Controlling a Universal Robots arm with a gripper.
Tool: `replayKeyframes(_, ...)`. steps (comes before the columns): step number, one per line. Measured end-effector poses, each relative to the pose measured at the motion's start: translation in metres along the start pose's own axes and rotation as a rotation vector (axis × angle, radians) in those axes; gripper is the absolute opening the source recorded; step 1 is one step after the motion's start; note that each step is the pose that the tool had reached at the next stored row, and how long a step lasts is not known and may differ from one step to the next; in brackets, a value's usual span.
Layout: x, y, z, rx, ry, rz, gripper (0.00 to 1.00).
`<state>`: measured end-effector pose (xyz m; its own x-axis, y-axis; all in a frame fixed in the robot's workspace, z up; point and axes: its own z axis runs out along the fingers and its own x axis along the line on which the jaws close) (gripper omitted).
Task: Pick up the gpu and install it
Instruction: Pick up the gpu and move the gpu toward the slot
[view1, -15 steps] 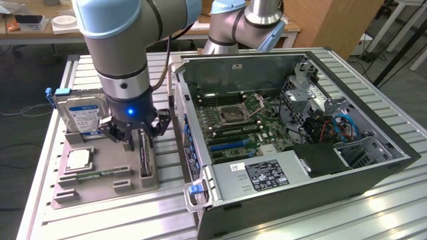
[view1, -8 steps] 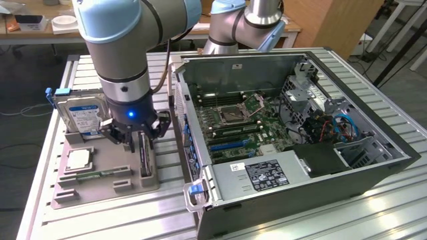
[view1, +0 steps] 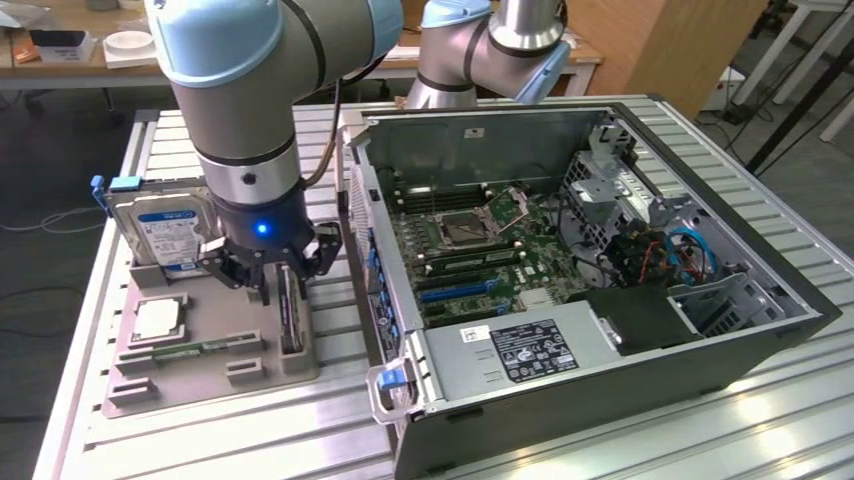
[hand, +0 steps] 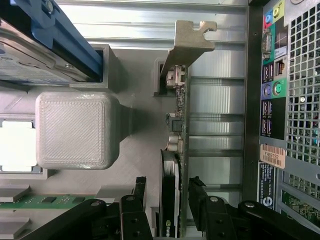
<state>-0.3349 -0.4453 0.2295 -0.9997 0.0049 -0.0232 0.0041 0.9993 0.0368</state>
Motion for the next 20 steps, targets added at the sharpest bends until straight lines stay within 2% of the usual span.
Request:
replayKeyframes(6, 0.0000, 0.0000, 0.0000, 0.0000, 0.0000, 0.000, 0.46)
replayKeyframes(7, 0.0000, 0.0000, 0.0000, 0.0000, 0.0000, 0.000, 0.39)
replayKeyframes(20, 0.0000, 0.0000, 0.0000, 0.0000, 0.0000, 0.000, 0.39)
